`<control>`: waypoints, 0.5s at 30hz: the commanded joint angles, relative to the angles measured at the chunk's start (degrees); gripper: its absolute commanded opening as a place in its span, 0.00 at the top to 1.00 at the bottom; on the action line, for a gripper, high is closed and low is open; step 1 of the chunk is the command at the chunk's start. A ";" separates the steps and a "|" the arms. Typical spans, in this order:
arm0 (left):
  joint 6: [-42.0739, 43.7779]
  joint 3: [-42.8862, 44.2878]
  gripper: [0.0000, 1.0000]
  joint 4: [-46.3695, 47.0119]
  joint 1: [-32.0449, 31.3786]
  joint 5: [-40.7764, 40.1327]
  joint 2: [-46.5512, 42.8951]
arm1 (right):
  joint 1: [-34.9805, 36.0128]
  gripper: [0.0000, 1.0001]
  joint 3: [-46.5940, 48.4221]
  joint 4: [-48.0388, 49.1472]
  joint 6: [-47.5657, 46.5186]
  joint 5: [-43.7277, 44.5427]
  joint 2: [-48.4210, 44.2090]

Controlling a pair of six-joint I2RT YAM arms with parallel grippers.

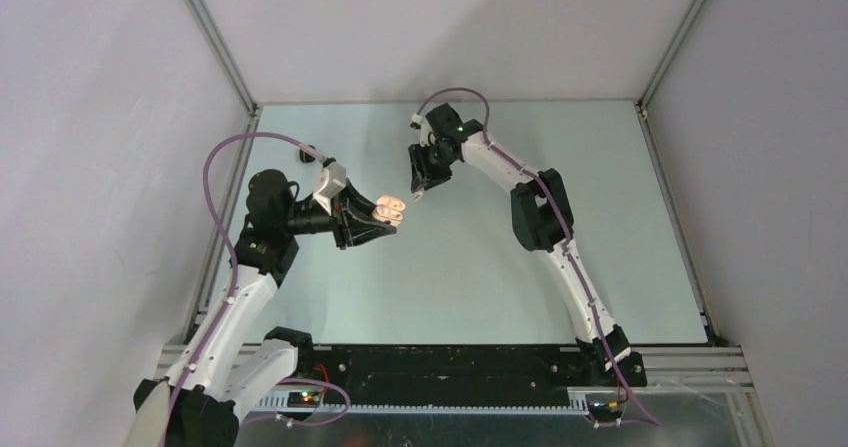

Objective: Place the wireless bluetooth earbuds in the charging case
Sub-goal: Pick up the right earbud from the center of the board.

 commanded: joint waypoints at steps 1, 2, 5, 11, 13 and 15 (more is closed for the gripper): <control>1.33 3.22 0.96 0.41 0.56 0.97 -0.16 | 1.44 0.52 1.97 0.07 0.48 2.63 1.98; 1.33 3.24 0.96 0.33 0.56 0.98 -0.22 | 1.69 0.52 1.97 -0.03 0.28 2.84 2.05; 1.33 3.34 0.96 0.12 0.53 1.01 -0.27 | 2.11 0.54 2.10 -0.73 -0.47 4.40 2.14; 1.33 3.42 0.96 -0.04 0.54 1.17 -0.38 | 2.93 0.62 1.97 -2.20 -2.64 7.09 1.83; 1.33 3.36 0.96 -0.04 0.50 1.16 -0.44 | 3.51 0.61 1.86 -2.48 -3.99 8.31 1.50; 1.37 3.31 0.96 -0.04 0.51 1.11 -0.52 | 3.98 0.62 1.39 -2.64 -5.38 9.84 0.92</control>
